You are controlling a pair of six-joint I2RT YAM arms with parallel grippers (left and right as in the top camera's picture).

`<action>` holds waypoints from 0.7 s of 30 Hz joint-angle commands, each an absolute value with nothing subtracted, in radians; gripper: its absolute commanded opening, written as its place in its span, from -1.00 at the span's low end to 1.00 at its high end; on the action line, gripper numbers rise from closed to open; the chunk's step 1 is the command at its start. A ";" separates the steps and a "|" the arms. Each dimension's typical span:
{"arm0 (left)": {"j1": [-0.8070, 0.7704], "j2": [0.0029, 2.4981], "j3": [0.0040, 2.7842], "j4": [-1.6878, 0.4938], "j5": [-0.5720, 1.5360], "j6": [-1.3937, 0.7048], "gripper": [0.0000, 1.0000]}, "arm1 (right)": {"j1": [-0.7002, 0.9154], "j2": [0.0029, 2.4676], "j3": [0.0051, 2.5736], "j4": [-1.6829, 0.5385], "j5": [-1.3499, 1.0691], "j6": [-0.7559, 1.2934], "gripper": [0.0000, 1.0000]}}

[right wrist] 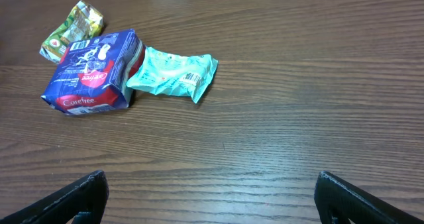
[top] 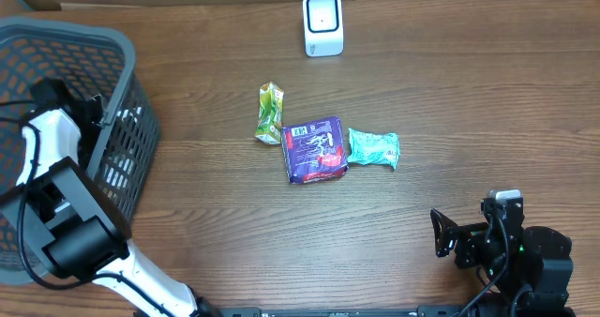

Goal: Scan the item barcode
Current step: 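Reach into the basket and grasp the white Pantene conditioner tube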

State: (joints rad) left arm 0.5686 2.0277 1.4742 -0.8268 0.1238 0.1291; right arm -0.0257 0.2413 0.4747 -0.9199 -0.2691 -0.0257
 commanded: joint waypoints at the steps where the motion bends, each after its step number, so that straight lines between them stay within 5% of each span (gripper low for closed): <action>1: 0.563 2.040 1.385 -0.805 0.070 0.111 0.69 | -0.028 0.239 0.496 -0.916 -0.263 -0.026 1.00; 3: 0.563 2.040 1.383 -0.804 0.070 0.111 0.30 | -0.028 0.239 0.496 -0.916 -0.263 -0.026 1.00; 4: 0.563 2.040 1.391 -0.805 0.070 0.109 -0.18 | -0.028 0.239 0.496 -0.916 -0.263 -0.026 1.00; 8: 0.563 2.040 1.460 -0.862 0.072 0.084 -0.41 | -0.028 0.239 0.496 -0.916 -0.263 -0.026 1.00; 10: 0.563 2.040 1.539 -0.934 0.079 0.074 -0.68 | -0.028 0.239 0.496 -0.916 -0.263 -0.026 1.00; 21: 0.562 2.040 2.287 -1.427 0.105 0.076 -0.70 | -0.028 0.239 0.496 -0.916 -0.263 -0.026 1.00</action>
State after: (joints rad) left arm 0.5640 2.0670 2.0251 -1.3560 0.0700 0.0803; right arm -0.0254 0.2413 0.4747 -0.9203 -0.2695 -0.0257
